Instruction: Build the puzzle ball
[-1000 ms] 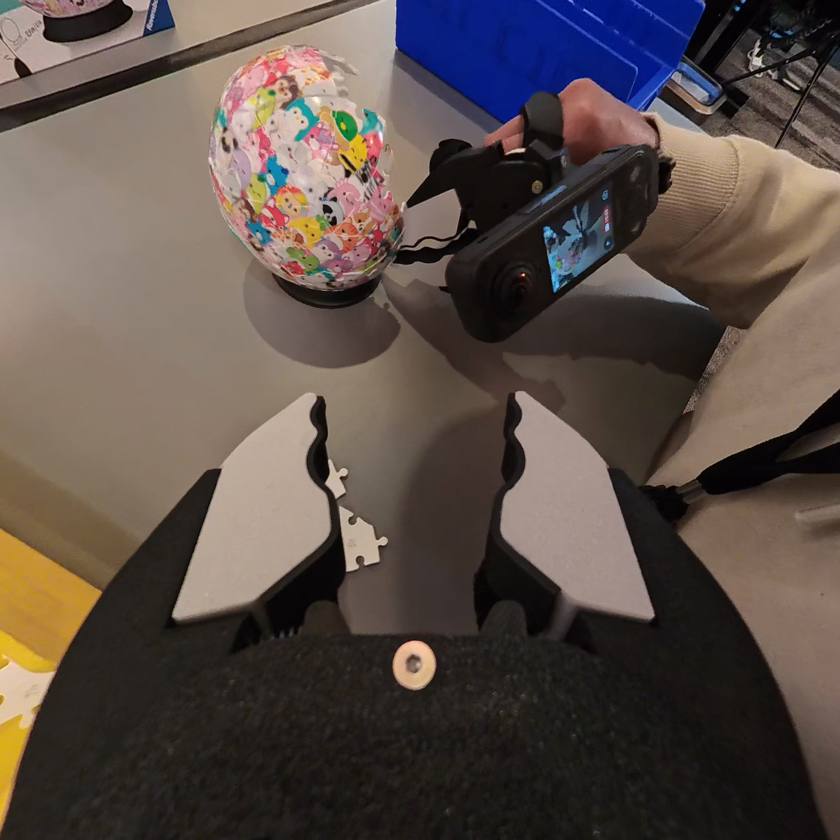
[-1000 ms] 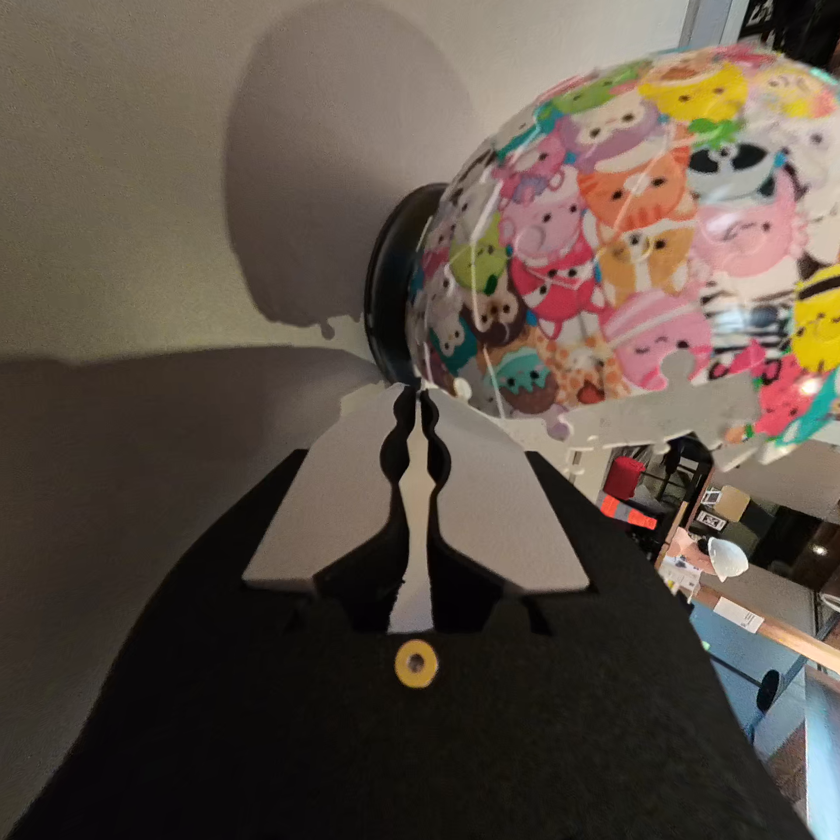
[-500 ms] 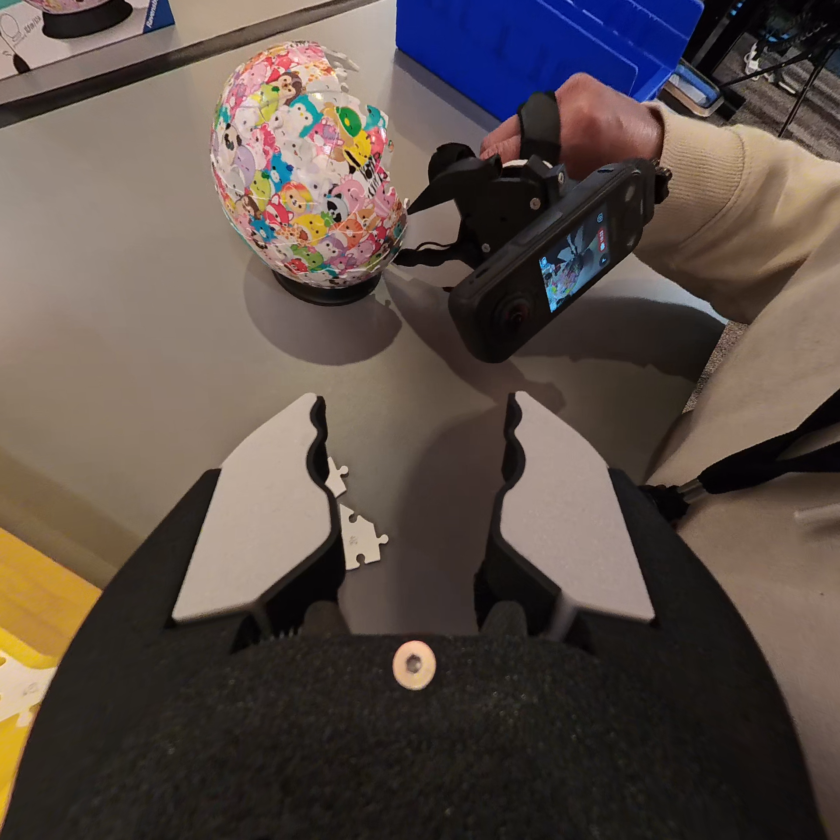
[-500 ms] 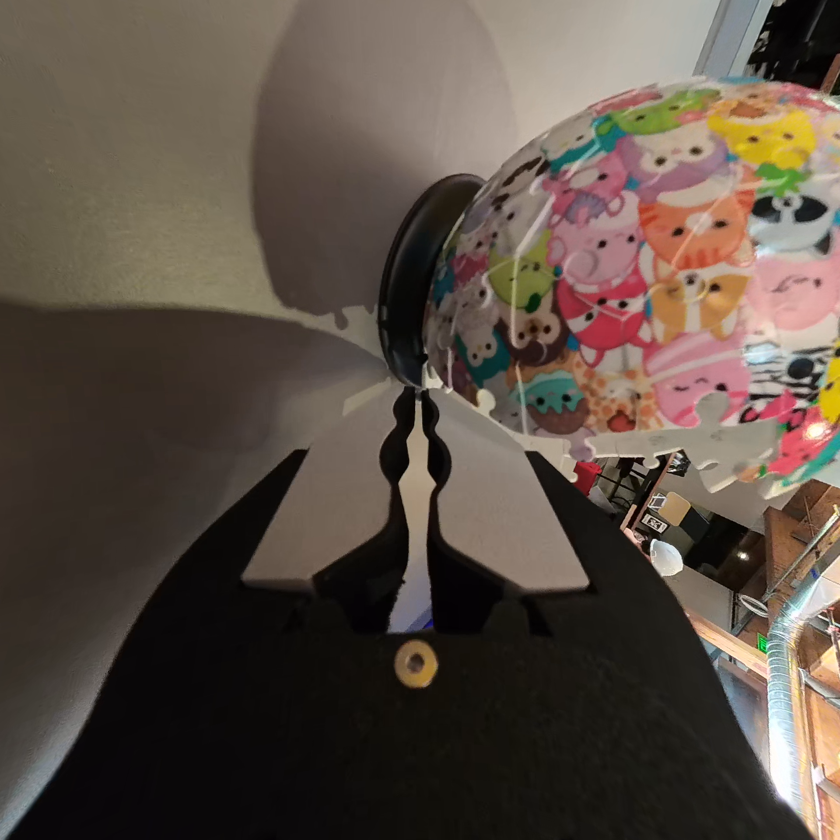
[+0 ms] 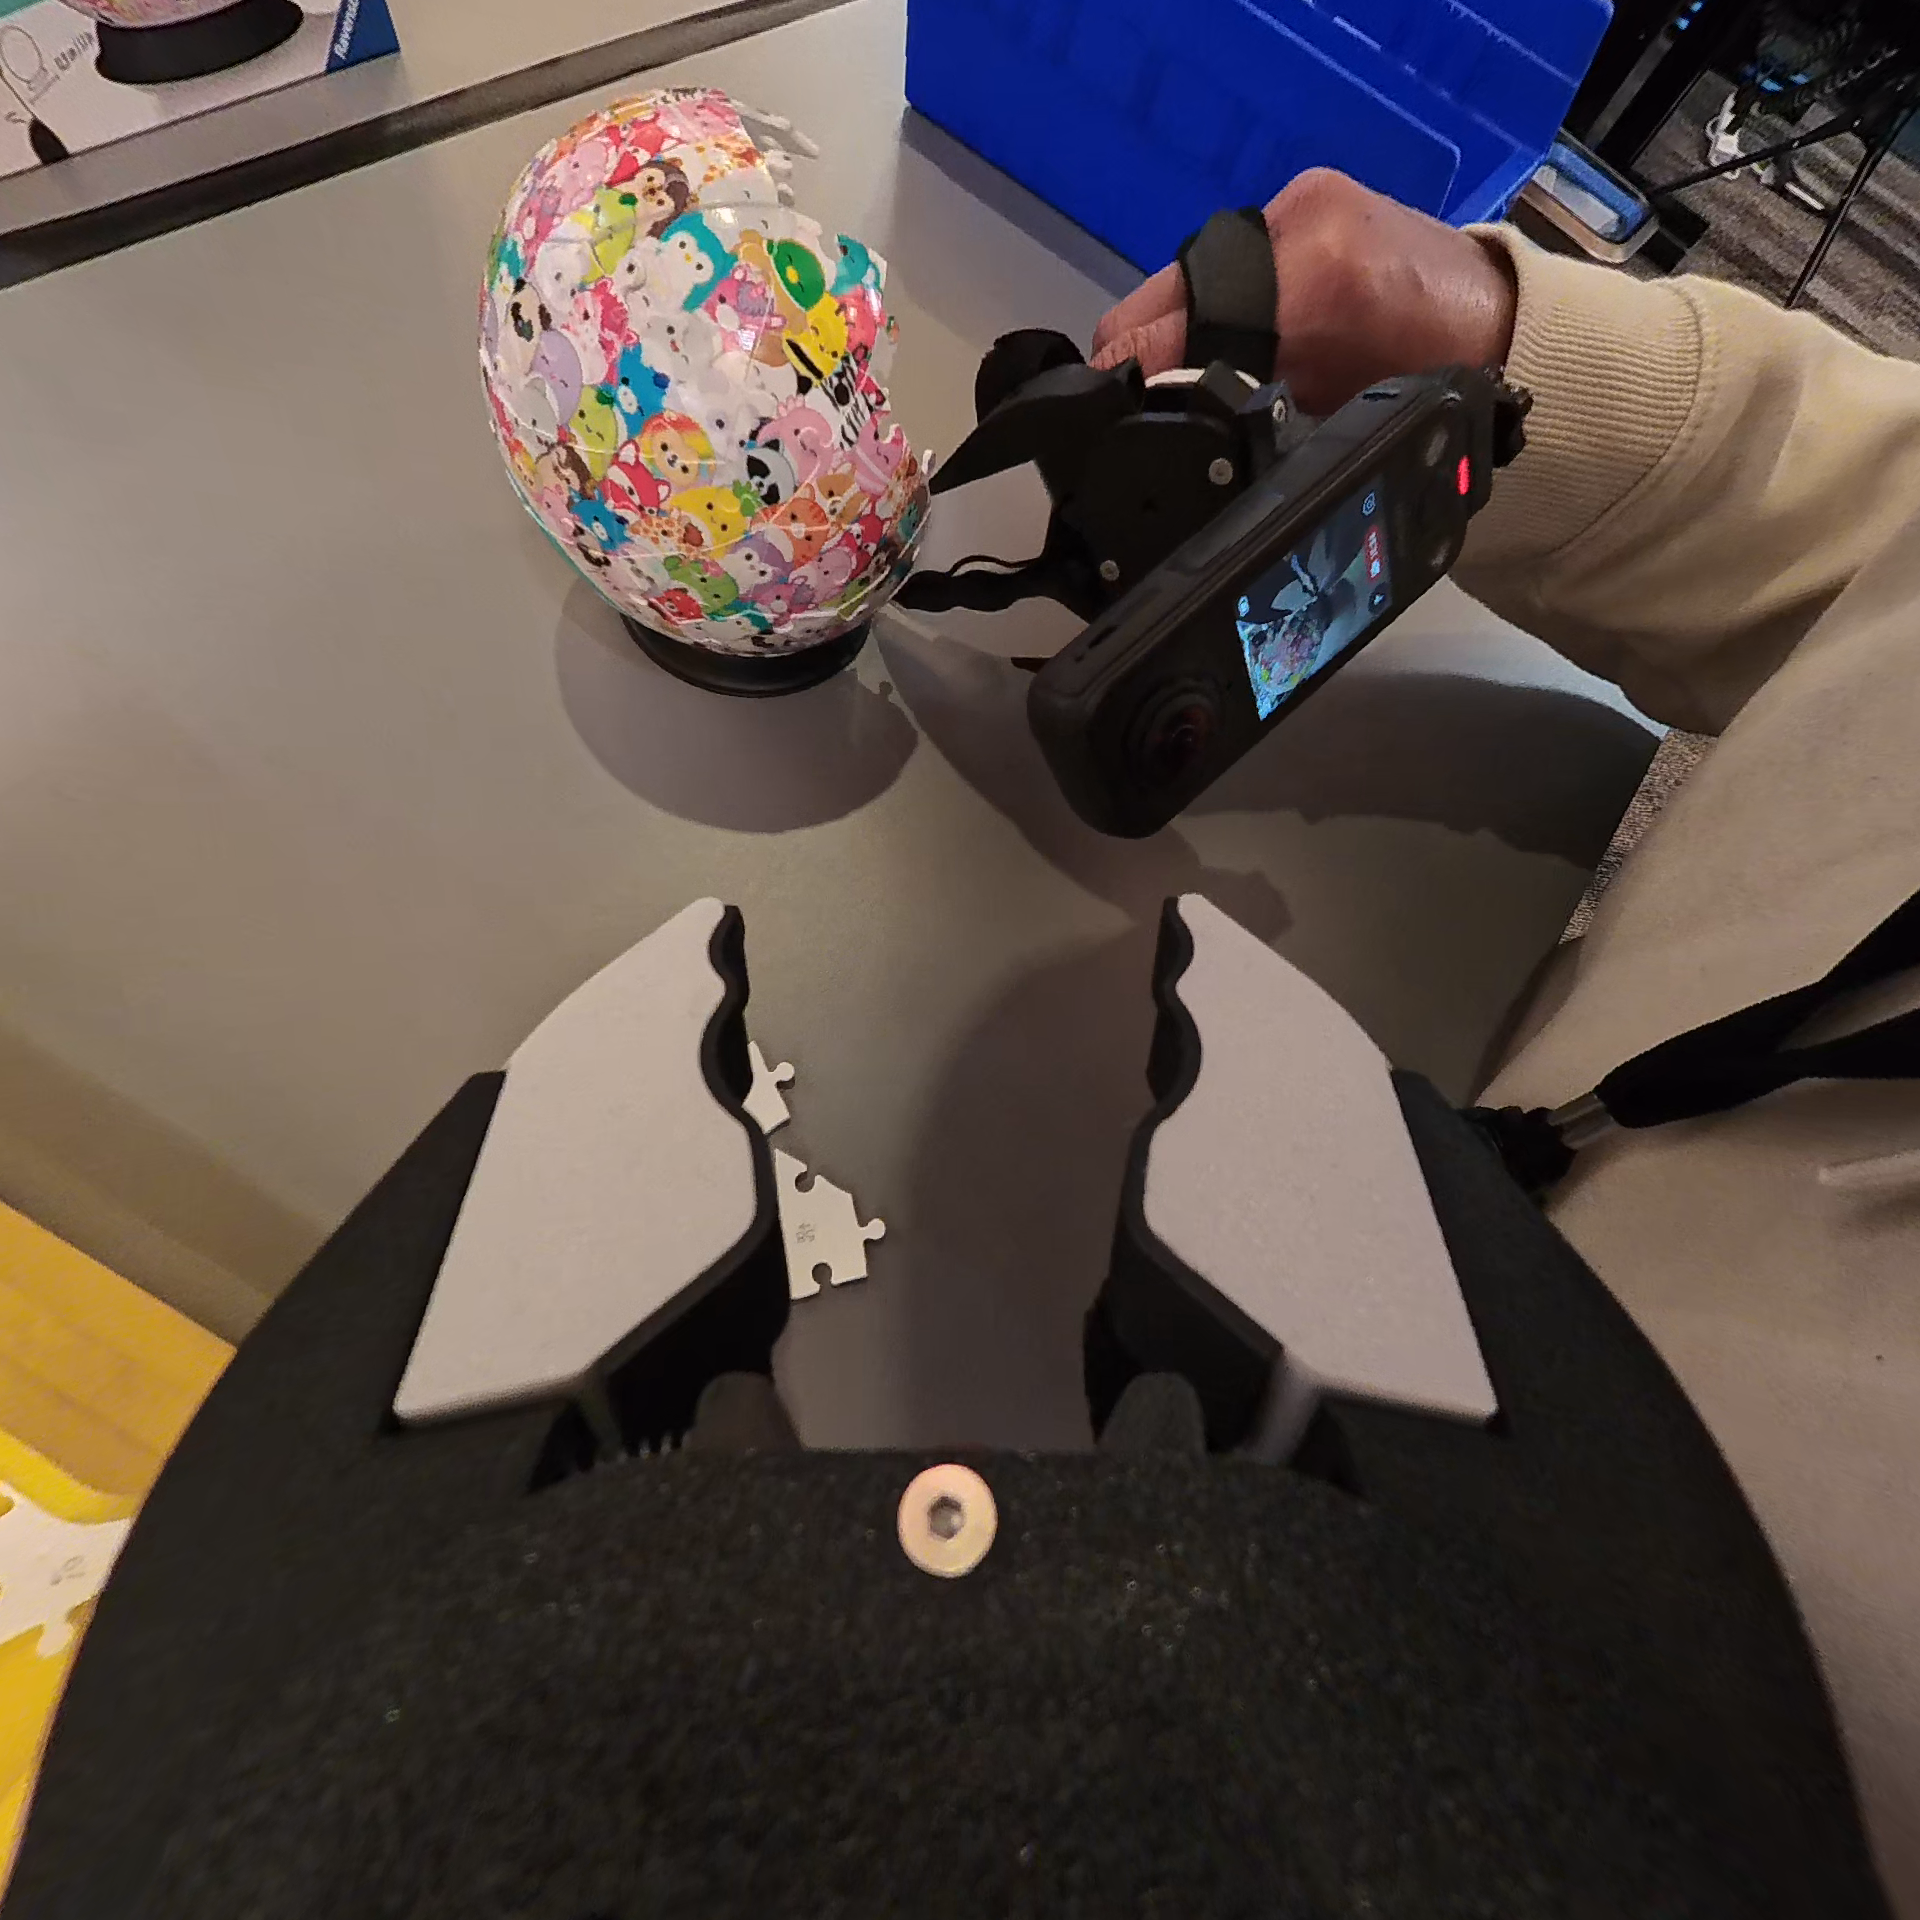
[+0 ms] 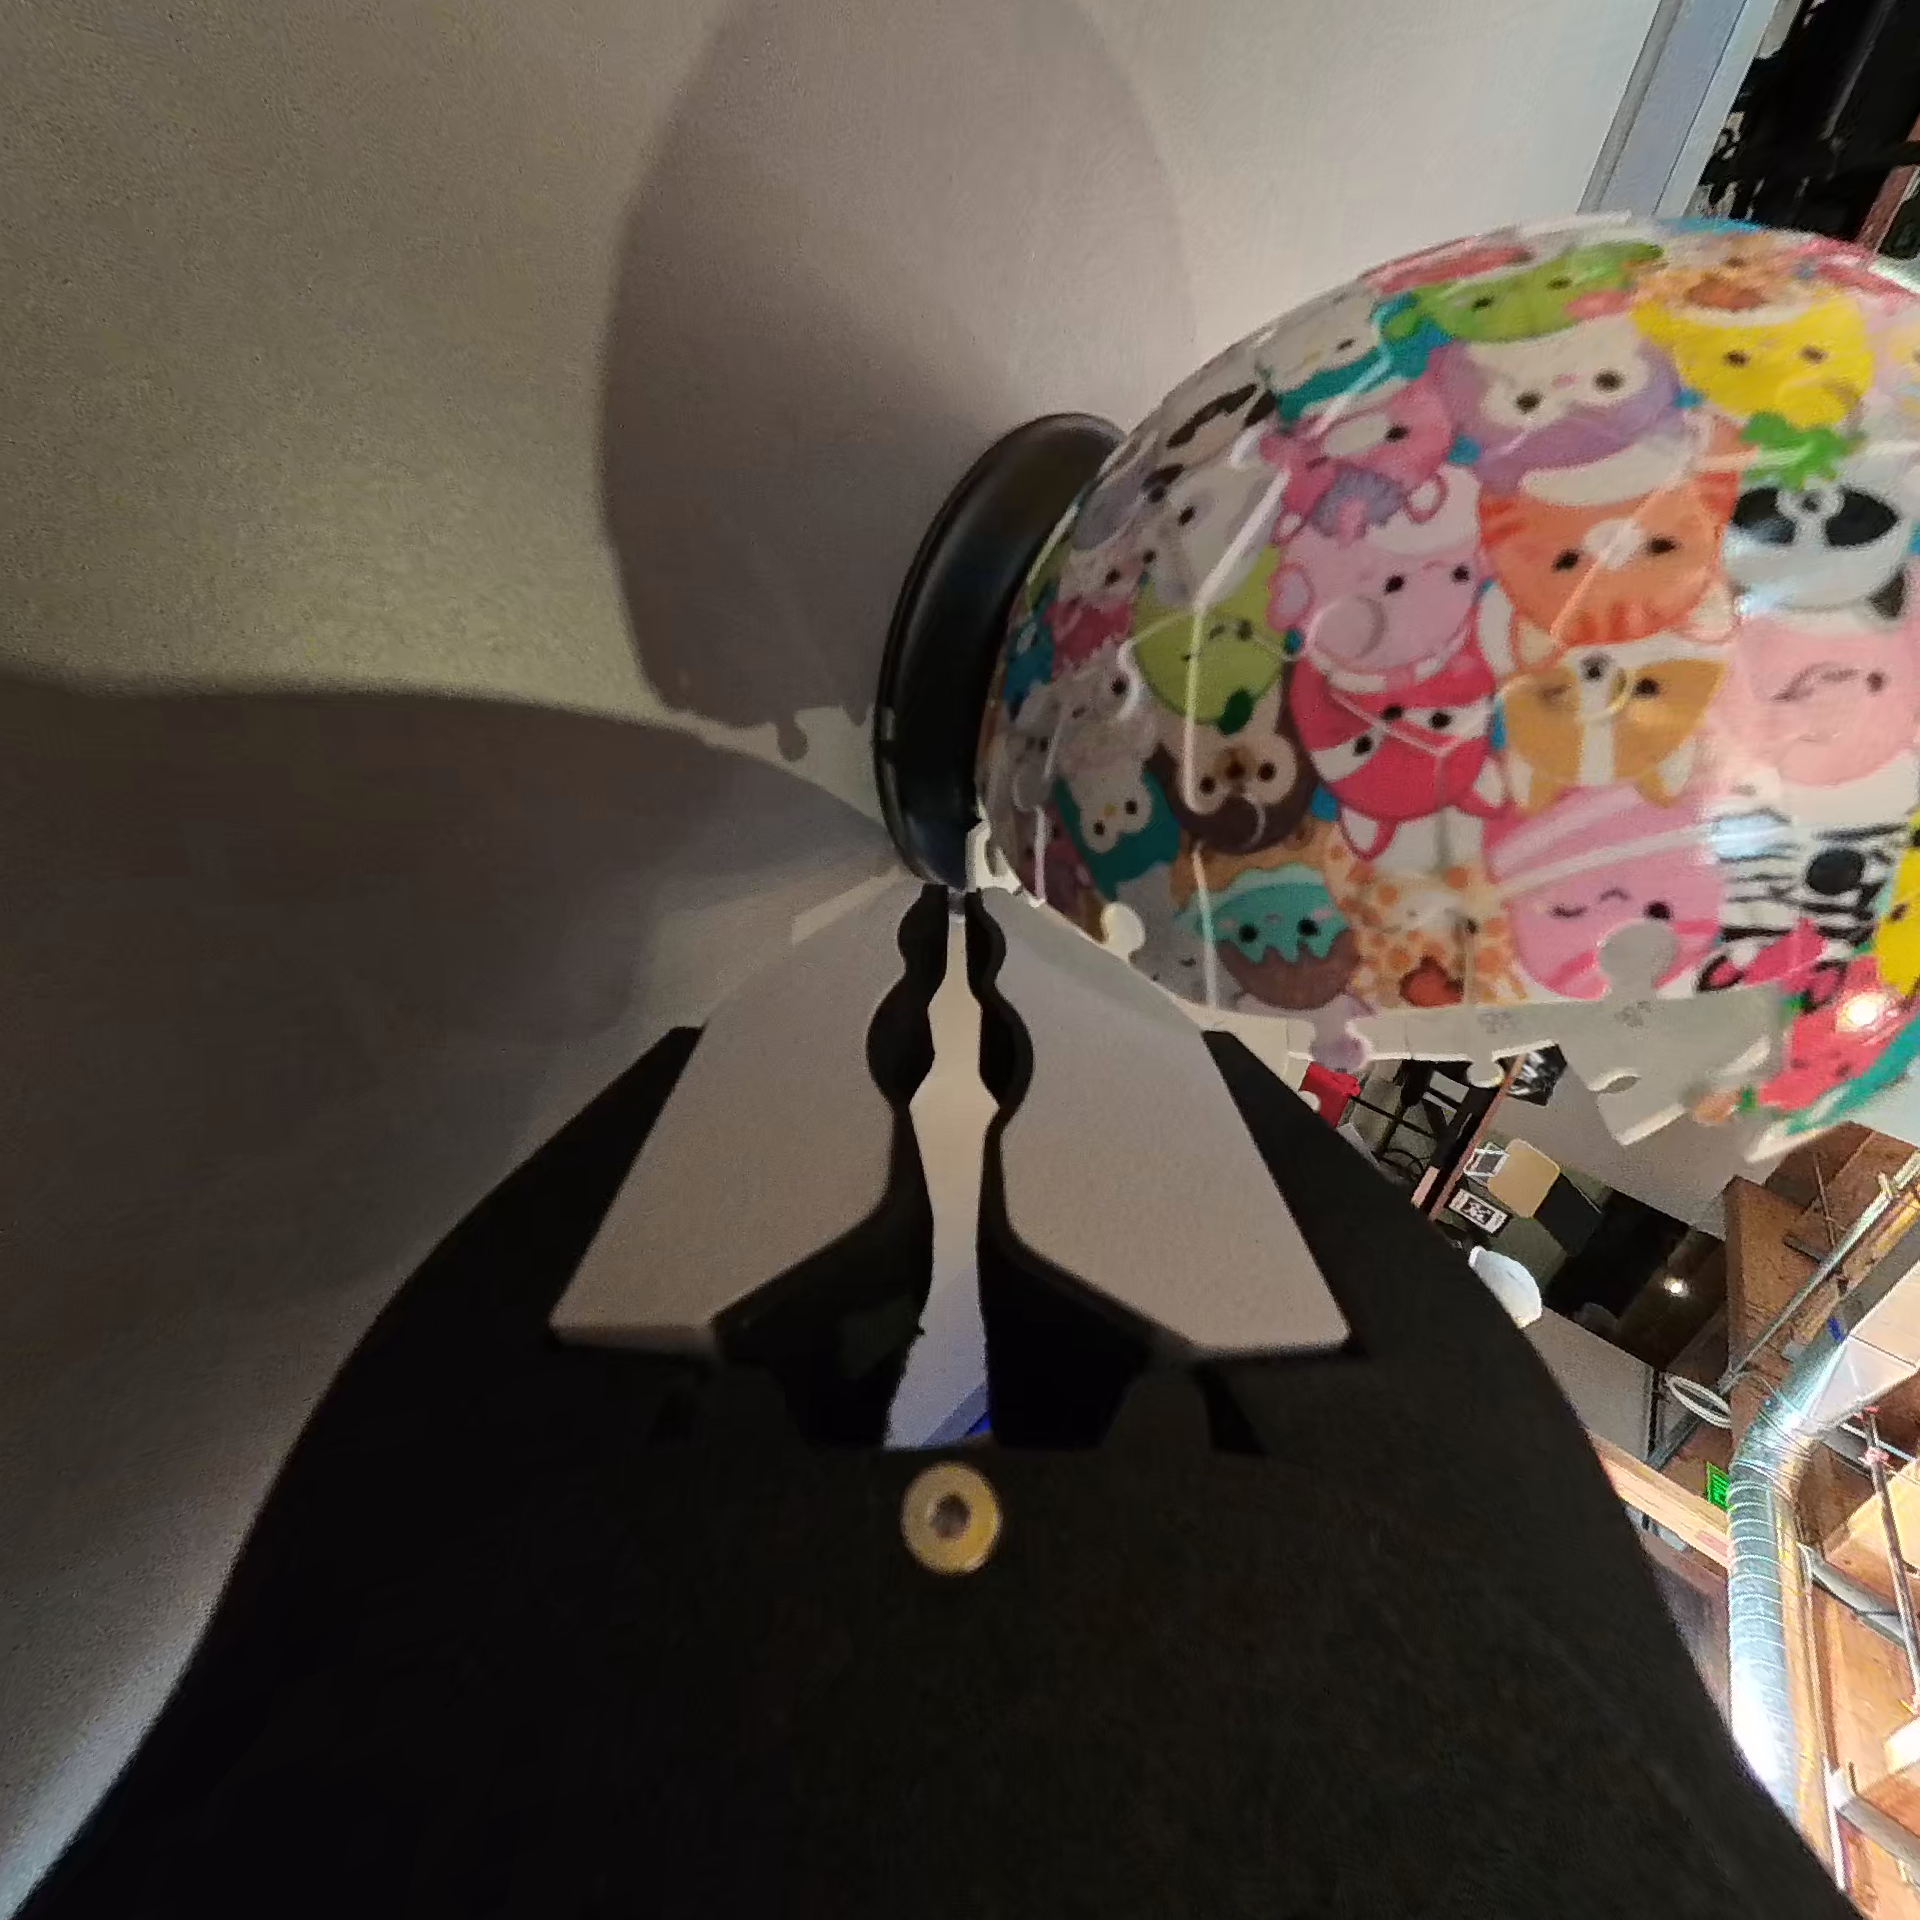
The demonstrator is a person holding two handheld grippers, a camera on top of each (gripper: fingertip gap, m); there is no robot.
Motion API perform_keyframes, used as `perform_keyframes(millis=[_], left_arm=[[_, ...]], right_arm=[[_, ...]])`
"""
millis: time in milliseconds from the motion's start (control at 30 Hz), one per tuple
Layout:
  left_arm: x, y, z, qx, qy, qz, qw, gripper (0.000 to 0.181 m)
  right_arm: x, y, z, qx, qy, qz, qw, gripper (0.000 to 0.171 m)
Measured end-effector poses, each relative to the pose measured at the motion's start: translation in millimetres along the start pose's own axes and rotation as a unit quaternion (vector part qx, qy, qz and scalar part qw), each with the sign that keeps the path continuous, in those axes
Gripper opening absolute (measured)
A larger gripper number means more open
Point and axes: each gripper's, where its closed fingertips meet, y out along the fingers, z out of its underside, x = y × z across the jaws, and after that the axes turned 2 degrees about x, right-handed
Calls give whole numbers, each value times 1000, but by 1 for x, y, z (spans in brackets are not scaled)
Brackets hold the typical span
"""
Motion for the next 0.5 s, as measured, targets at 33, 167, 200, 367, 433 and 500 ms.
perform_keyframes(millis=[33, 167, 200, 367, 433, 500], left_arm=[[0, 0, 0, 0, 0, 0, 1000, 75], [0, 0, 0, -1, -1, 0, 1000, 75], [0, -1, 0, -1, -1, 0, 1000, 75], [0, -1, 0, -1, -3, 1, 1000, 75], [1, -1, 0, -2, -3, 1, 1000, 75], [1, -1, 0, -2, -3, 1, 1000, 75]], right_arm=[[0, -1, 0, -1, 0, 0, 1000, 3], [0, -3, -3, -9, -5, 3, 1000, 3], [0, -3, -3, -9, -5, 2, 1000, 3], [0, -3, 0, -4, -9, 3, 1000, 4], [-2, -4, -1, -10, -8, 5, 1000, 4], [-2, -6, -2, -12, -8, 5, 1000, 4]])
